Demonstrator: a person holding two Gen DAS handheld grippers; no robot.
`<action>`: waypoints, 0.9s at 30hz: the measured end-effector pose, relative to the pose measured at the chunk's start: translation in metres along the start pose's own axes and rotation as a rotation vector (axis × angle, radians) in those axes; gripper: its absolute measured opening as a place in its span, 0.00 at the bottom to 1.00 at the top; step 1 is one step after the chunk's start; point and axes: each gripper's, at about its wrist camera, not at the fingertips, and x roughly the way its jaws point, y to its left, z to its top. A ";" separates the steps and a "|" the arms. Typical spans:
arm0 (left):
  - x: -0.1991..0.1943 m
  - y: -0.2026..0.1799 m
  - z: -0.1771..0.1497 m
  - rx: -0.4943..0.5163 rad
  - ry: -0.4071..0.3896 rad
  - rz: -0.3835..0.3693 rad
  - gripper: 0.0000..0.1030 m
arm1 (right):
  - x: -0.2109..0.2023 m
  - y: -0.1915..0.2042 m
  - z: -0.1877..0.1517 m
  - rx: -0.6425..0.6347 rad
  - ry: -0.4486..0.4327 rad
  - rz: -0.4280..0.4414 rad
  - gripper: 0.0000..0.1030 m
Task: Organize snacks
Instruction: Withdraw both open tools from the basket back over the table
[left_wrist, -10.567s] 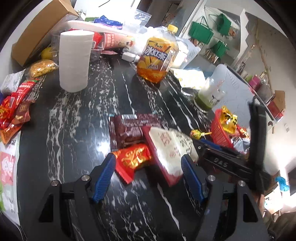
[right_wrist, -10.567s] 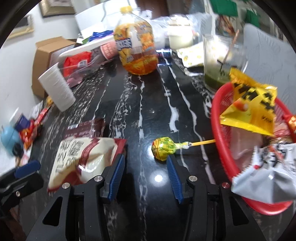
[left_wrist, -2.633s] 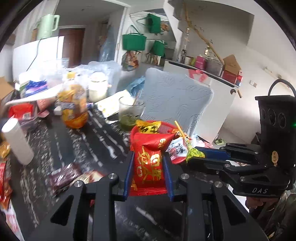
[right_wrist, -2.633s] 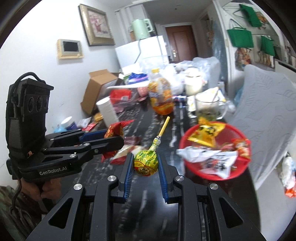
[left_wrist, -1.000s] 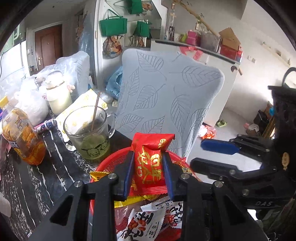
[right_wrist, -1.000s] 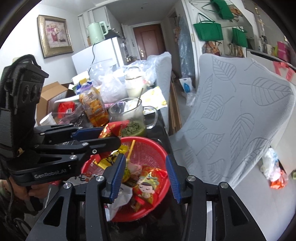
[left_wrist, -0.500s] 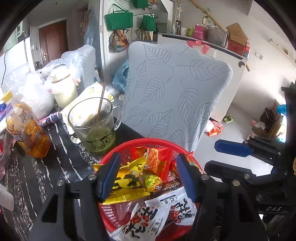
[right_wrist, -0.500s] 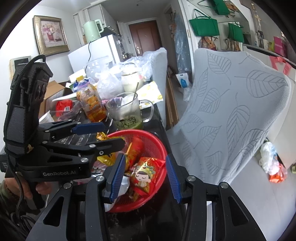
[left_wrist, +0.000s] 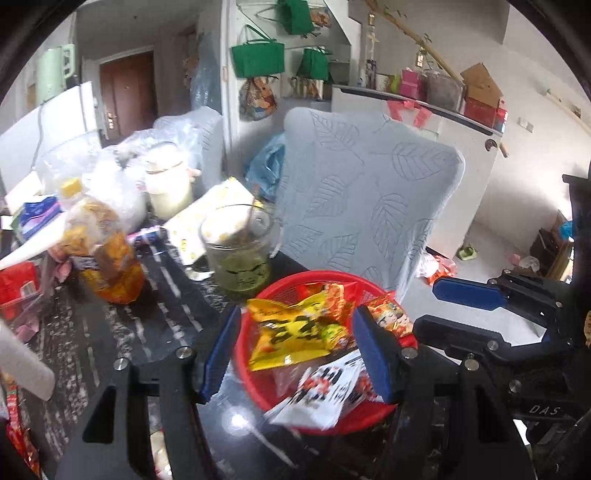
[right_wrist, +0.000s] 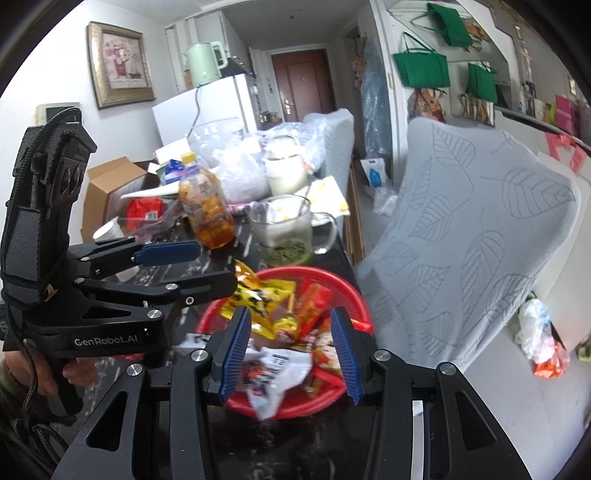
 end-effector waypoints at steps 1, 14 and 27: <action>-0.006 0.004 -0.001 -0.005 -0.006 0.009 0.59 | -0.001 0.005 0.000 -0.007 -0.006 0.003 0.43; -0.067 0.039 -0.037 -0.058 -0.056 0.105 0.59 | -0.010 0.071 -0.008 -0.077 -0.041 0.082 0.46; -0.103 0.063 -0.090 -0.131 -0.036 0.115 0.59 | -0.005 0.122 -0.028 -0.096 -0.007 0.158 0.50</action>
